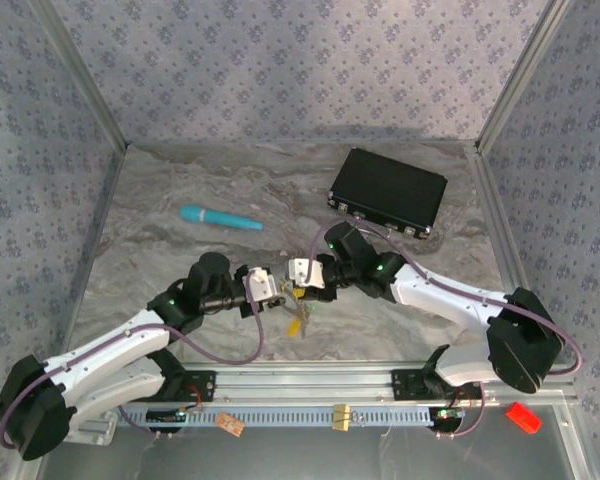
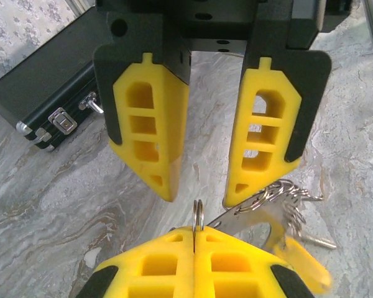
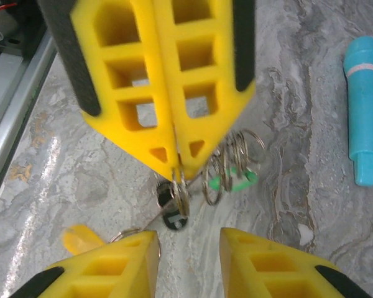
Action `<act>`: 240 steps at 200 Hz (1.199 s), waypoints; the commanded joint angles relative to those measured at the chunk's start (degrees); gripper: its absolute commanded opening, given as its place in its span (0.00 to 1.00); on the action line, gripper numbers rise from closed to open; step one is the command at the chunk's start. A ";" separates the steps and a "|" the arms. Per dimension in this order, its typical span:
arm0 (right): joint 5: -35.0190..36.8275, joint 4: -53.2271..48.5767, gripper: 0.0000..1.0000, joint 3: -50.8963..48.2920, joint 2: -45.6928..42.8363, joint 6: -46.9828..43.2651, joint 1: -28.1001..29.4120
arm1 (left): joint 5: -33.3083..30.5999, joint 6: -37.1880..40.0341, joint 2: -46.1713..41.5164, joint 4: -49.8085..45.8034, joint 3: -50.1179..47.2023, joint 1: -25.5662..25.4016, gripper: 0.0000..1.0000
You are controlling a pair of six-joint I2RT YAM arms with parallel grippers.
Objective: Put the keys on the keyring
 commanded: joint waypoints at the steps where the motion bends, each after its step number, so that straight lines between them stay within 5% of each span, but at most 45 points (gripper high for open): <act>1: -0.79 1.69 0.29 1.41 0.17 2.15 1.09 | 0.88 1.70 -0.58 -1.83 2.54 -0.46 0.00; 70: -2.58 4.07 0.20 1.38 0.93 3.08 1.92 | 1.46 1.21 -0.34 -2.70 3.58 -0.52 0.00; 101: -3.13 5.10 0.00 1.21 1.01 3.61 1.85 | 1.50 0.67 -0.04 -2.57 3.89 -0.62 0.00; 114: -3.40 5.31 0.00 0.95 0.92 3.67 1.81 | 0.79 -0.34 -0.44 -1.69 3.57 -0.59 0.00; 131: -4.15 6.94 0.00 -0.07 0.66 4.43 1.34 | -0.99 -2.72 -1.72 0.83 1.87 -0.42 0.25; 146: -5.24 8.60 0.00 -1.05 0.35 5.26 0.67 | -1.53 -5.18 -4.10 4.32 -1.31 0.06 0.32; 240: -11.99 11.14 0.00 -1.85 0.56 5.57 -1.19 | -0.33 -15.16 -7.61 23.99 -15.26 1.24 0.28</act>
